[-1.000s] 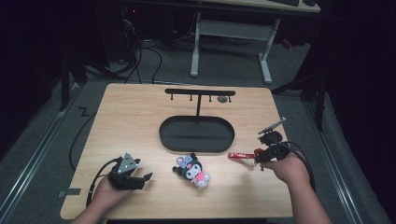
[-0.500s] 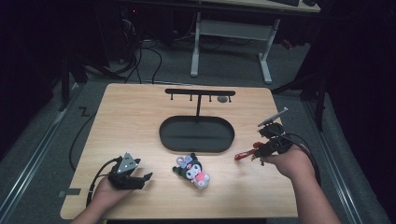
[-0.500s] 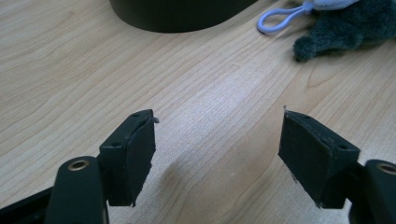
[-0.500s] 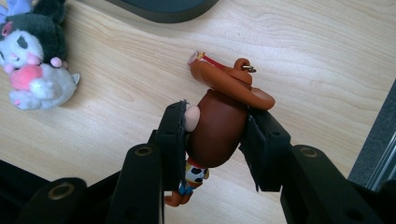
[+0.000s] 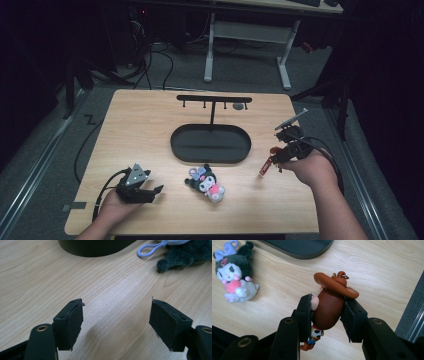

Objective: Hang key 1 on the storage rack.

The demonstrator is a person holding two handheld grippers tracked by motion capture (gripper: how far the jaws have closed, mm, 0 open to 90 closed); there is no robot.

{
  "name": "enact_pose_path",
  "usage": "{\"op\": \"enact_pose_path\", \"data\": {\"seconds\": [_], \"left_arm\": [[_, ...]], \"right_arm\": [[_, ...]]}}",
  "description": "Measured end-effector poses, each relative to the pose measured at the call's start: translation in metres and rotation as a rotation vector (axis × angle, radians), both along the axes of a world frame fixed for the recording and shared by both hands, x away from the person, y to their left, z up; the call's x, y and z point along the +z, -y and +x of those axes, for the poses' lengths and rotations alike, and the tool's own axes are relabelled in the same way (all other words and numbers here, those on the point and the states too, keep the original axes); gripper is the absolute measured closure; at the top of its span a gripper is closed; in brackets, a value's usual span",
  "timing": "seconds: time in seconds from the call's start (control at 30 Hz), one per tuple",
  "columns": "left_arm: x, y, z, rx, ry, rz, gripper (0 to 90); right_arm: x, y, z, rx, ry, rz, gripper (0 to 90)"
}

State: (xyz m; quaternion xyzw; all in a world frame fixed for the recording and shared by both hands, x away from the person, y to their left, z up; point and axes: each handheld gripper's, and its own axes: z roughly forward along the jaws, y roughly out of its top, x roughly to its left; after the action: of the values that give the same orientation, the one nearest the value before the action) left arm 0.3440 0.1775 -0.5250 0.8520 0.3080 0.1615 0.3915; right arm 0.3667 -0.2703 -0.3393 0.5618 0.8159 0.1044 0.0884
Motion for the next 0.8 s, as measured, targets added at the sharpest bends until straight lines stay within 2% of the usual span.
{"op": "enact_pose_path", "data": {"seconds": [0.33,0.77,0.8], "left_arm": [[0.000,-0.001,0.000,0.001,-0.004,-0.002,27.6],[-0.001,-0.003,0.000,0.002,-0.009,-0.004,27.6],[-0.001,-0.003,0.000,0.003,-0.009,-0.006,27.6]], "right_arm": [[0.010,-0.009,0.013,0.023,-0.017,0.004,62.3],[0.027,-0.017,0.038,0.032,-0.028,-0.007,62.3],[0.029,-0.020,0.044,0.030,-0.028,-0.007,62.4]]}}
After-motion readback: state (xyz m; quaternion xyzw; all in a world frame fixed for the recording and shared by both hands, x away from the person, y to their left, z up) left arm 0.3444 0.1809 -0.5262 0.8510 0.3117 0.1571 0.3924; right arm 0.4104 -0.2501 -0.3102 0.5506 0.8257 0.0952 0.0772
